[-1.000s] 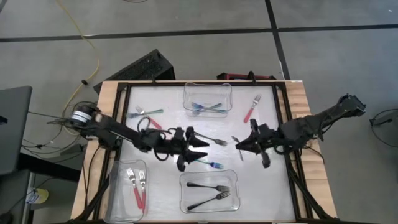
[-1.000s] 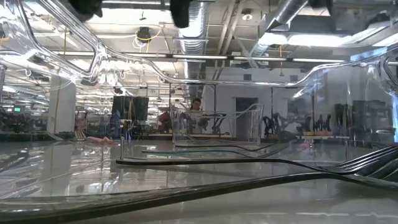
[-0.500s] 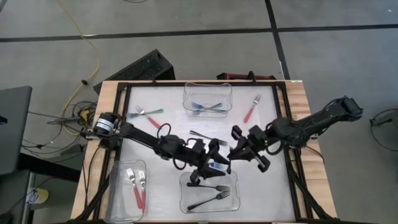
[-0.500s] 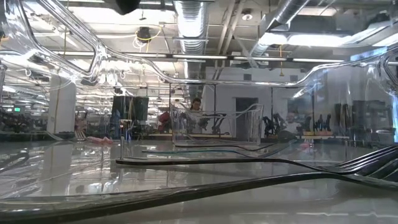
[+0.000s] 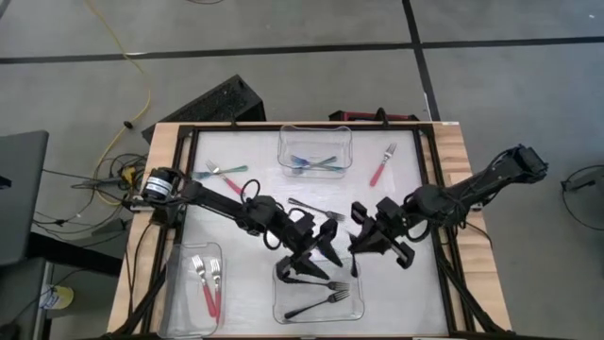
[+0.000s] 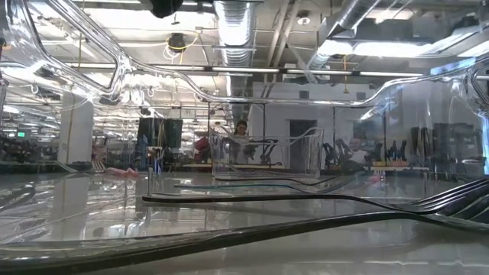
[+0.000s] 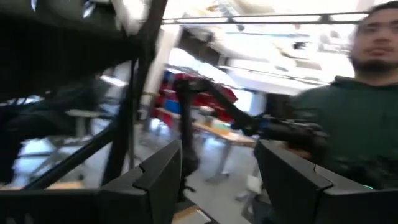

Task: Sort silverware by color (type)
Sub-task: Put the black fork into the bottom right transparent bin

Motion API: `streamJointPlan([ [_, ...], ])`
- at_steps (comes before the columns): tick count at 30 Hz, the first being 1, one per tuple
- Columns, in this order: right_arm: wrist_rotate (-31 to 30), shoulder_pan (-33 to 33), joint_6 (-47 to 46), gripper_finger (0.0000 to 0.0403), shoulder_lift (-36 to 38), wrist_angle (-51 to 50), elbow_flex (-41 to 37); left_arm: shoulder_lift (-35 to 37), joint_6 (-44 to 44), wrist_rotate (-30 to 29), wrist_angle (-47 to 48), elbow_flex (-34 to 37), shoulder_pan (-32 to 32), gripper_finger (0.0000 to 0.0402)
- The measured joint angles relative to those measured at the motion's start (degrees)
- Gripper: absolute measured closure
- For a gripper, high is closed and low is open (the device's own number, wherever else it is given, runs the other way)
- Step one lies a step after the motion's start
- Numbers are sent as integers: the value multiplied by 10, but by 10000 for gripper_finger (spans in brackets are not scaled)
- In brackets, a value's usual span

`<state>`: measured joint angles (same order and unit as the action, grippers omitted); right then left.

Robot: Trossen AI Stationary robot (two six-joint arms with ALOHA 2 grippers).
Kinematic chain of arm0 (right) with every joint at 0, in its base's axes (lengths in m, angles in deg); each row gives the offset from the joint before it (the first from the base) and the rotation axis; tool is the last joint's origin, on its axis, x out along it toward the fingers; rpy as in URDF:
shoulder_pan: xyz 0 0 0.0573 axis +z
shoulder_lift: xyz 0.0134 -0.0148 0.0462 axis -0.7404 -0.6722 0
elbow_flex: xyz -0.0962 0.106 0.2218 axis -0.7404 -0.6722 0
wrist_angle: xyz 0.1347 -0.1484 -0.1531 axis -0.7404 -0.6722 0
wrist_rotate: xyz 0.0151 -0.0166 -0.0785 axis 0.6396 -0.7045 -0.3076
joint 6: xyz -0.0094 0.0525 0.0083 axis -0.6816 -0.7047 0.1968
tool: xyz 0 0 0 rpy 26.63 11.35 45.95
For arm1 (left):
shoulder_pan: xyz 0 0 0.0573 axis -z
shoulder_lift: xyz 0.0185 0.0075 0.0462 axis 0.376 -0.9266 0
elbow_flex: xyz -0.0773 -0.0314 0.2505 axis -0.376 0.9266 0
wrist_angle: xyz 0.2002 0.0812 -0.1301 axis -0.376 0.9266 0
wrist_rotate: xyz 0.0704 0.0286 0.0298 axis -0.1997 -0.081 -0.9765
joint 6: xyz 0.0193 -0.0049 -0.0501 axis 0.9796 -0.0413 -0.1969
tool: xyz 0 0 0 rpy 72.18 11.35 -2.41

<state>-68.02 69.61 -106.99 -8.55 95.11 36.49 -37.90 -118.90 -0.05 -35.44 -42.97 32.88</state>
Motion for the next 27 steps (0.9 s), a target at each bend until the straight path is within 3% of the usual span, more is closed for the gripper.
streamJointPlan([
  [4, -3, 32, -2, 368, -6, 1, 0, 1, -25, 34, 3, 1, -16, 205],
  [10, -57, 68, -3, 368, -17, 6, 0, 1, -42, 57, 1, 6, -26, 205],
  [18, -116, 80, -16, 367, -29, 44, 0, 1, -17, 40, 29, 6, -26, 205],
  [27, -145, 43, -16, 367, -39, 45, 0, 1, 4, 2, 31, 6, -25, 205],
])
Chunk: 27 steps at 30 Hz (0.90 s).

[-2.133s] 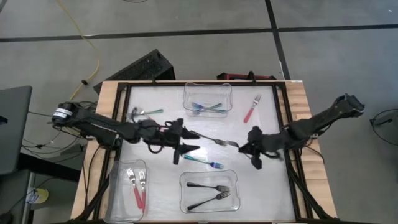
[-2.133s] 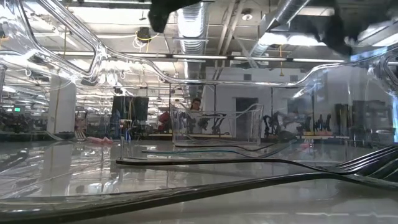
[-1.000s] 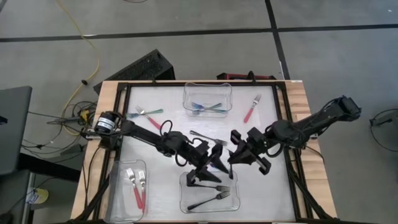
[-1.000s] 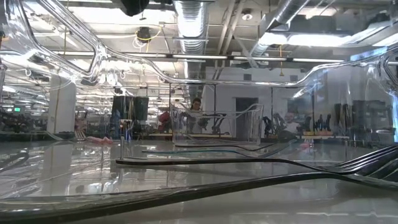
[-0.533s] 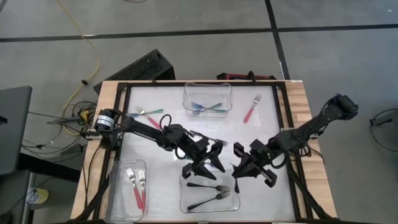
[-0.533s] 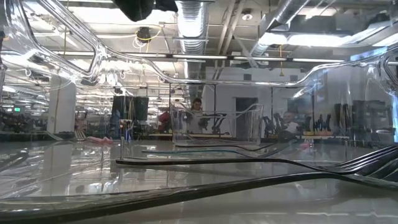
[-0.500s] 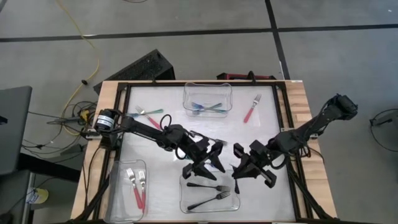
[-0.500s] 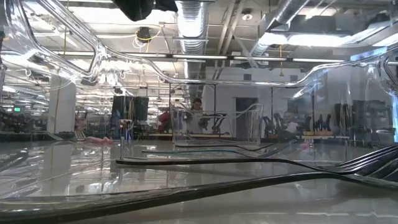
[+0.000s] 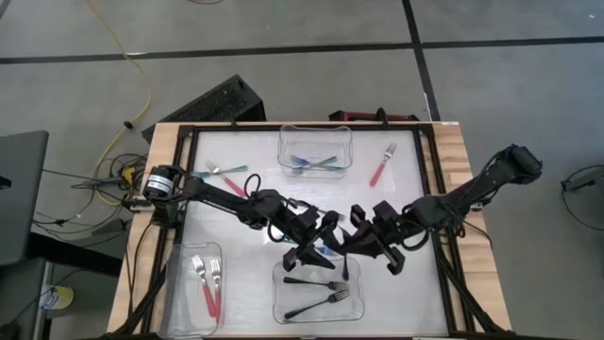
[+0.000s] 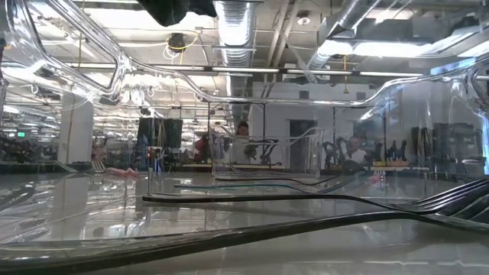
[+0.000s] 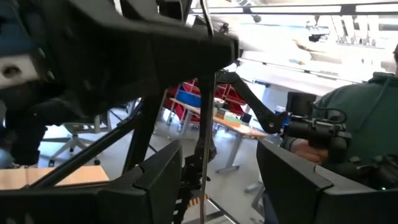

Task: Sort silverware by color (type)
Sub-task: Put the black fork into the bottom right transparent bin

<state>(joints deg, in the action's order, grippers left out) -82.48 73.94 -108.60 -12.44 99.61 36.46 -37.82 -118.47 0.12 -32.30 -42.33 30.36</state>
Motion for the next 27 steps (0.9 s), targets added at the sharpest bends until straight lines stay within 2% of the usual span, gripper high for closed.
streamJointPlan([
  [8, -2, -38, 8, 367, -1, -9, 0, 0, -1, -7, 3, 0, 0, 205],
  [11, -2, -43, 19, 367, -1, -12, 0, 0, -1, -15, 4, 0, 0, 217],
  [15, 2, -42, 19, 367, -1, -17, 0, 0, 0, -17, 4, 0, 0, 268],
  [21, 6, -42, 19, 367, -1, -23, 0, 0, 15, -21, 16, 0, 0, 387],
  [27, 6, -42, 19, 366, -1, -23, 0, 0, 18, -19, 16, 0, 0, 400],
])
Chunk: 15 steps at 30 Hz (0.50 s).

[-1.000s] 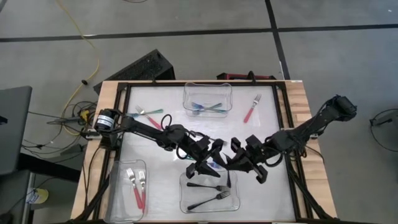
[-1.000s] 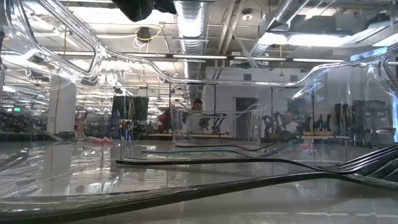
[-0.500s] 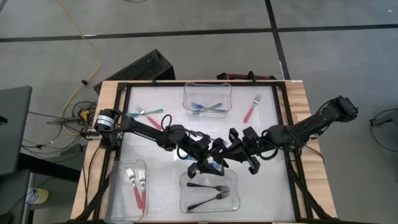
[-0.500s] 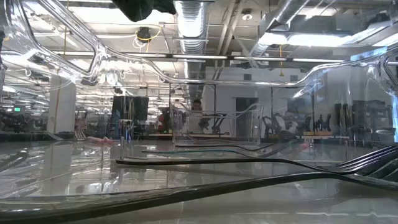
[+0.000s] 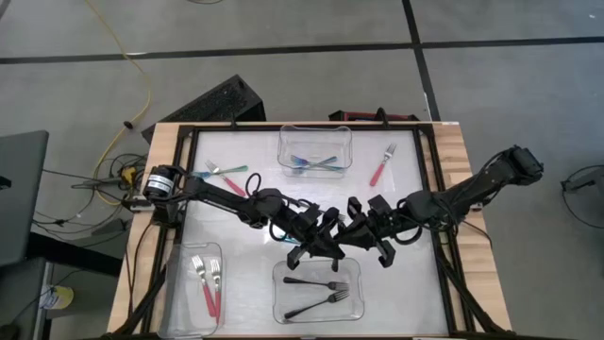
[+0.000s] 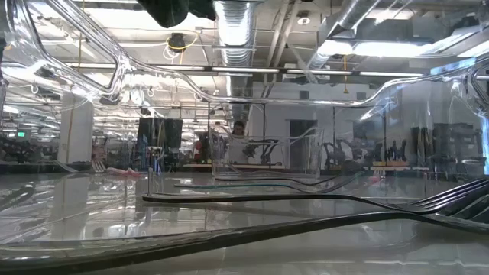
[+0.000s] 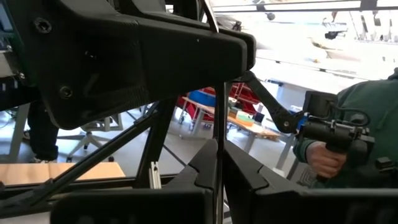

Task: Sort silverware by color (type)
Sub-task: Put the black fork into the bottom right transparent bin

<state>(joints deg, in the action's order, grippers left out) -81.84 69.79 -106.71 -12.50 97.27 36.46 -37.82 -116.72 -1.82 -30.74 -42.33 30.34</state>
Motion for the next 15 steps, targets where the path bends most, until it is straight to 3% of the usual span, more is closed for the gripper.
streamJointPlan([
  [9, 0, 0, -36, 329, 0, -10, 0, 0, -7, 10, 6, 0, -2, 401],
  [15, 8, -12, -34, 249, 7, -54, 0, 8, -27, 34, 36, 0, -15, 401],
])
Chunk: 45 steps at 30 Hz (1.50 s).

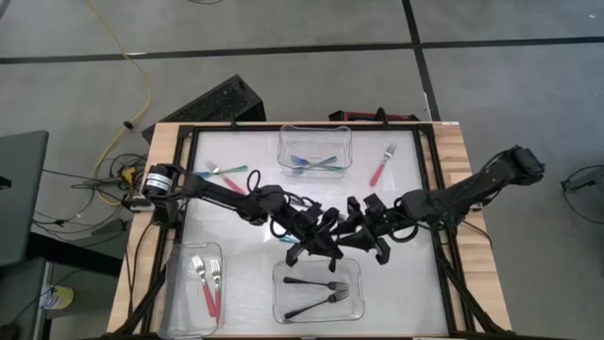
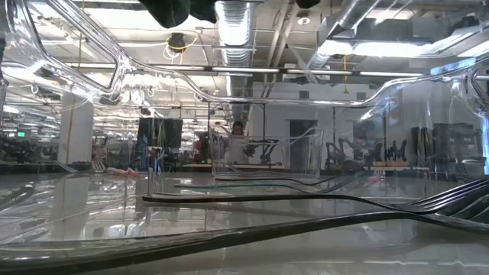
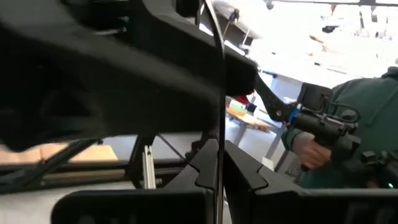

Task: Sort silverware by color (type)
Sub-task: Put the black fork into the bottom right transparent bin

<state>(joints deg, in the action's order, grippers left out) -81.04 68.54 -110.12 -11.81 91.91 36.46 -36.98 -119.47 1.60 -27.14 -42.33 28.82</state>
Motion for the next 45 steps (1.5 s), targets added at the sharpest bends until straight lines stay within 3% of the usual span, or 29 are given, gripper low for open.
streamJointPlan([
  [4, 31, -15, 25, 179, 35, -56, 0, 29, 12, 9, 73, 0, -8, 402],
  [7, 41, -21, 28, 150, 86, -115, 0, 68, 42, 8, 165, 0, -12, 401],
  [11, 19, -15, 29, 144, 162, -224, 0, 139, 101, -16, 306, 0, -13, 401],
  [14, -8, -3, 21, 144, 207, -310, 0, 192, 127, -68, 438, -1, -9, 401],
  [18, -55, 22, -4, 144, 235, -382, 0, 234, 126, -173, 584, -1, 20, 401],
  [21, -84, 37, -5, 143, 237, -397, 0, 232, 91, -199, 651, -1, 52, 401],
  [26, -92, 34, -2, 143, 226, -396, 0, 184, 37, -184, 712, -1, 99, 401],
  [32, -92, 13, -1, 143, 216, -396, 0, 126, 14, -162, 703, -22, 109, 401],
  [40, -91, -7, 0, 143, 210, -394, 0, 60, 47, -48, 740, -96, 90, 401],
  [45, -90, 6, 0, 143, 210, -394, 0, 28, 37, -7, 753, -121, 83, 401],
])
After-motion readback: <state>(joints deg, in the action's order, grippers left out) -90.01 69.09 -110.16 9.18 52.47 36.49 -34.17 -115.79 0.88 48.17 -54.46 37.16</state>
